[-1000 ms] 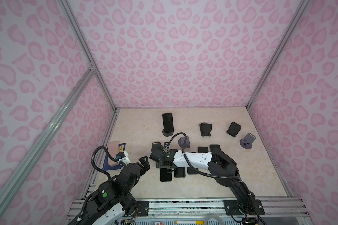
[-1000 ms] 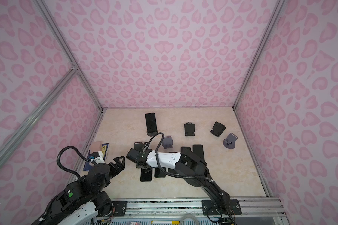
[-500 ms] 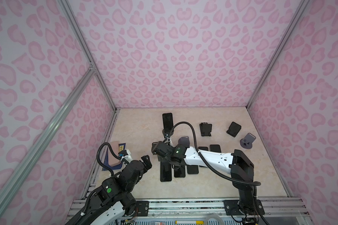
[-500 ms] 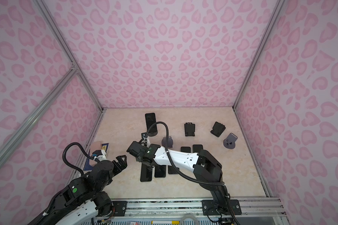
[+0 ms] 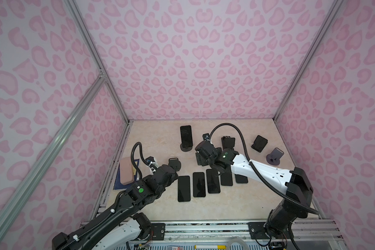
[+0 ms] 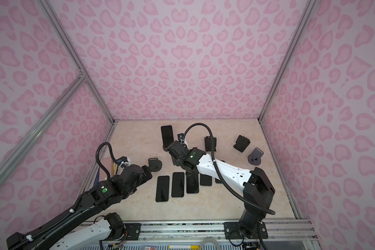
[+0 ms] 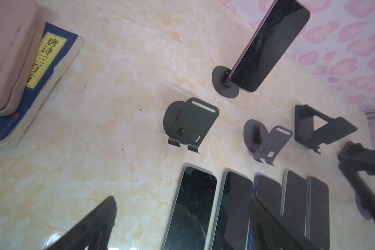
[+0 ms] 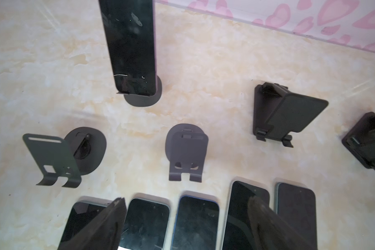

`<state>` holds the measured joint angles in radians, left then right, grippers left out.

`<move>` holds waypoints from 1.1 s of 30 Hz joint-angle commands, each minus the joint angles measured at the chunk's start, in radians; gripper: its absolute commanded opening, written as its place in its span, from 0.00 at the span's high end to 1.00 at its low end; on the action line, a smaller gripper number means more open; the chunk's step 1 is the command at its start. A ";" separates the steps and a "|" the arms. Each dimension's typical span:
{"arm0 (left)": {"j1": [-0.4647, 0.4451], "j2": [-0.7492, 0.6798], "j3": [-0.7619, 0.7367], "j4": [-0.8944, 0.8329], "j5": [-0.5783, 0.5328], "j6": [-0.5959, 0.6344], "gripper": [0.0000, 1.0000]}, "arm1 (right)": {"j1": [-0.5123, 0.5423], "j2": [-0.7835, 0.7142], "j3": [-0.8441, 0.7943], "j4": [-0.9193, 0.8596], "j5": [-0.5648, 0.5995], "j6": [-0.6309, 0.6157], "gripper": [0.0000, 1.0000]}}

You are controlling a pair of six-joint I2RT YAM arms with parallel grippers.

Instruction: Remove the phone from the phone stand

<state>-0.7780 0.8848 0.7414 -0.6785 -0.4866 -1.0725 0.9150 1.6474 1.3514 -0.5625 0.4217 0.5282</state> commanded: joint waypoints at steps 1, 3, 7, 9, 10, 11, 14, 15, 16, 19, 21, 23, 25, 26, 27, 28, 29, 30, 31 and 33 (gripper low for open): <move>0.001 0.077 0.037 0.015 0.070 0.005 0.01 | -0.018 -0.045 -0.084 0.080 -0.032 -0.017 0.09; 0.001 0.121 0.056 0.013 0.094 0.008 0.02 | -0.033 -0.081 -0.132 0.105 -0.037 -0.010 0.09; 0.002 0.171 0.092 0.010 0.108 0.025 0.01 | -0.068 -0.145 -0.195 0.124 -0.051 -0.010 0.10; 0.002 0.185 0.115 0.000 0.099 0.040 0.01 | -0.086 -0.178 -0.213 0.128 -0.058 -0.006 0.10; 0.001 0.190 0.130 -0.008 0.091 0.048 0.01 | -0.090 -0.196 -0.226 0.134 -0.050 -0.001 0.10; 0.002 0.195 0.143 -0.015 0.082 0.060 0.01 | -0.093 -0.211 -0.241 0.144 -0.038 -0.001 0.10; 0.001 0.200 0.181 -0.040 0.054 0.093 0.00 | -0.096 -0.249 -0.278 0.167 0.001 -0.002 0.10; 0.001 0.195 0.188 -0.045 0.044 0.104 0.00 | -0.097 -0.255 -0.281 0.169 0.000 -0.003 0.09; 0.001 0.188 0.190 -0.047 0.033 0.112 0.00 | -0.097 -0.258 -0.281 0.170 0.000 -0.005 0.09; 0.001 0.159 0.185 -0.041 0.003 0.137 0.00 | -0.098 -0.246 -0.263 0.164 -0.005 -0.007 0.08; 0.002 0.138 0.182 -0.041 -0.011 0.154 0.00 | -0.097 -0.235 -0.247 0.172 -0.034 -0.006 0.08; 0.002 0.116 0.177 -0.044 -0.021 0.162 0.00 | -0.097 -0.224 -0.237 0.205 -0.096 -0.019 0.07; 0.001 0.087 0.160 -0.050 -0.030 0.160 0.00 | -0.097 -0.213 -0.232 0.252 -0.153 -0.023 0.07; 0.002 0.074 0.152 -0.053 -0.030 0.156 0.00 | -0.098 -0.206 -0.231 0.280 -0.184 -0.039 0.06; 0.000 0.057 0.141 -0.056 -0.030 0.149 0.00 | -0.098 -0.192 -0.223 0.301 -0.201 -0.045 0.06; 0.002 0.038 0.127 -0.060 -0.028 0.143 0.00 | -0.097 -0.173 -0.207 0.308 -0.202 -0.043 0.05; 0.002 0.021 0.115 -0.064 -0.028 0.136 0.00 | -0.097 -0.151 -0.189 0.305 -0.197 -0.040 0.05; 0.001 0.002 0.102 -0.069 -0.027 0.129 0.00 | -0.097 -0.124 -0.159 0.298 -0.196 -0.038 0.05; 0.001 -0.017 0.088 -0.074 -0.027 0.121 0.00 | -0.098 -0.093 -0.127 0.289 -0.197 -0.037 0.04; 0.001 -0.058 0.063 -0.081 -0.026 0.114 0.00 | -0.098 -0.038 -0.069 0.276 -0.205 -0.037 0.04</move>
<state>-0.7780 0.8608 0.8238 -0.7288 -0.4915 -0.9382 0.8162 1.5616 1.2366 -0.3073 0.2390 0.5011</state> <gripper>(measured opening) 0.998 0.958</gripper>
